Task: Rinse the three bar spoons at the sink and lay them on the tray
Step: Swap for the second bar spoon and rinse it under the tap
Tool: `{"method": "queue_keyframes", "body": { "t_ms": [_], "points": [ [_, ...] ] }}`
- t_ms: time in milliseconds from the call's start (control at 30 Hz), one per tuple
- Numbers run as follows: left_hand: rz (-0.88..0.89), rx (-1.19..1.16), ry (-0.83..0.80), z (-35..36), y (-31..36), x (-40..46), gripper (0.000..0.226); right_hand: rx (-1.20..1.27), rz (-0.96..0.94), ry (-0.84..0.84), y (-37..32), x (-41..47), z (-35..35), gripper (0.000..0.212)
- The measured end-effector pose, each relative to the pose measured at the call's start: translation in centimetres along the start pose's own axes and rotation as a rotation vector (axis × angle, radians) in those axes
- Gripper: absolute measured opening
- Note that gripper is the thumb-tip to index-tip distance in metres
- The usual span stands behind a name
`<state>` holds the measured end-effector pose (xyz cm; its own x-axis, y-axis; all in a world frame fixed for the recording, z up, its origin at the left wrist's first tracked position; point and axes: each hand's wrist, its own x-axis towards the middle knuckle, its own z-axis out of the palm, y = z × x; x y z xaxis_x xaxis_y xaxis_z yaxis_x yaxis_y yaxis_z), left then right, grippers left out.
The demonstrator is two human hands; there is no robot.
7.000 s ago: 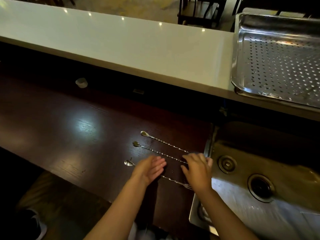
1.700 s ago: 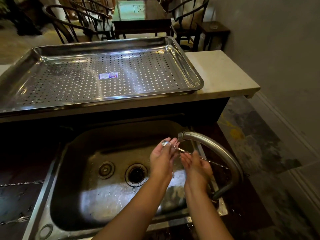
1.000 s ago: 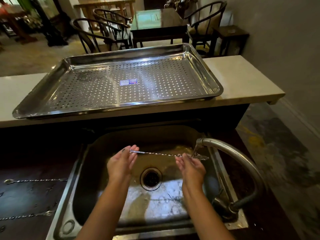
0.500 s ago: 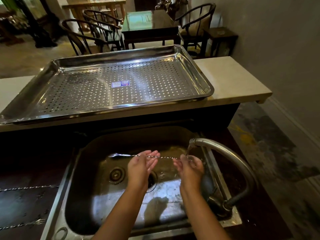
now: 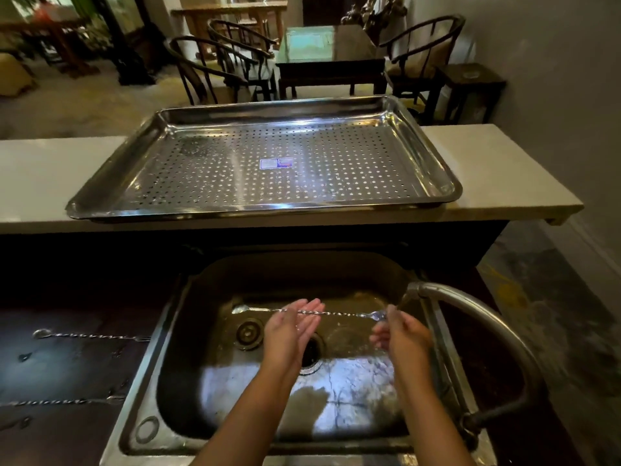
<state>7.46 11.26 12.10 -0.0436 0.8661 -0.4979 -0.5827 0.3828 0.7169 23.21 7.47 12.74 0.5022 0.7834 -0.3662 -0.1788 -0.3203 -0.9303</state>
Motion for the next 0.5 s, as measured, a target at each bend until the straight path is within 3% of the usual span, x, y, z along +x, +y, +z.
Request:
{"method": "queue_keyframes", "body": {
  "t_ms": [200, 500],
  "points": [
    [0.028, -0.108, 0.060, -4.2, 3.6, 0.6, 0.020, -0.024, 0.016, -0.279, 0.7, -1.7, 4.0, 0.012],
    [0.147, 0.014, 0.469, -20.0, 11.6, 0.5, 0.009, -0.392, -0.049, -0.667, 5.0, -7.8, 18.1, 0.013]
  ]
}}
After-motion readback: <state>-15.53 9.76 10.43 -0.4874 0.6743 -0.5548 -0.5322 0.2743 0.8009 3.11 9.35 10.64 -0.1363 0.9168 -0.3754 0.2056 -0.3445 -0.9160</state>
